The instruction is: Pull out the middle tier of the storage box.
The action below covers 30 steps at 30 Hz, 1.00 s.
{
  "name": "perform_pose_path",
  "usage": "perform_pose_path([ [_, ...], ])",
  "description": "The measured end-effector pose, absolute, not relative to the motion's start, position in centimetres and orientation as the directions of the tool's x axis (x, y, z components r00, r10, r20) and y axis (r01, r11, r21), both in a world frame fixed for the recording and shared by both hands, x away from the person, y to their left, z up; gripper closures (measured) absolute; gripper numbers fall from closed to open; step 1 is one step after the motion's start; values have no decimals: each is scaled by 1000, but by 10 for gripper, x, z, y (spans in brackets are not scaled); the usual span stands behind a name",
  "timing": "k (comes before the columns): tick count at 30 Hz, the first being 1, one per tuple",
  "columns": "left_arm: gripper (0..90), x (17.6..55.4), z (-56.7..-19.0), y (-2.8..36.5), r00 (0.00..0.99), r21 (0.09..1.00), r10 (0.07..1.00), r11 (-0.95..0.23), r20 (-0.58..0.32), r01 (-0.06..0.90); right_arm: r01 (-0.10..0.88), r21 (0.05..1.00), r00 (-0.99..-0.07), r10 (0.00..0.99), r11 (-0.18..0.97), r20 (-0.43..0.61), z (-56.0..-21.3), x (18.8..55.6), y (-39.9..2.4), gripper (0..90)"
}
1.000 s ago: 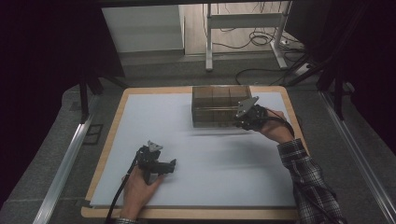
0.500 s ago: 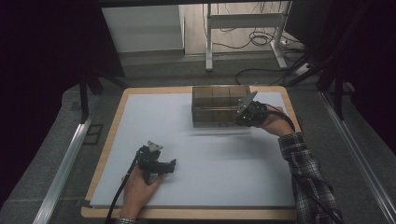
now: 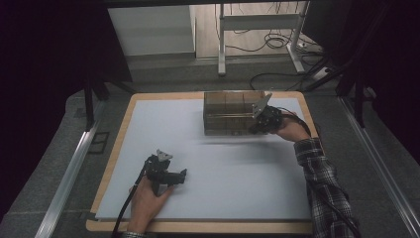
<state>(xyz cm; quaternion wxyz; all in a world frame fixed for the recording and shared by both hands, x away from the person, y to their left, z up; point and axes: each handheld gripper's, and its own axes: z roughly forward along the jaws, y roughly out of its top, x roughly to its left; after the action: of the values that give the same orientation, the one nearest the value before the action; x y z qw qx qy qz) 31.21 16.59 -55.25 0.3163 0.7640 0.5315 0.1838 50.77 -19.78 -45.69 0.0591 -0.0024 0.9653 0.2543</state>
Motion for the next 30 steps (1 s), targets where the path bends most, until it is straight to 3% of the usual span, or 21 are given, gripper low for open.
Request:
perform_pose_path([
  [30,0,312,-553,166,367,679,929,-235,-55,696,-125,463,-988,-69,877,-137,-456,466,-202,870],
])
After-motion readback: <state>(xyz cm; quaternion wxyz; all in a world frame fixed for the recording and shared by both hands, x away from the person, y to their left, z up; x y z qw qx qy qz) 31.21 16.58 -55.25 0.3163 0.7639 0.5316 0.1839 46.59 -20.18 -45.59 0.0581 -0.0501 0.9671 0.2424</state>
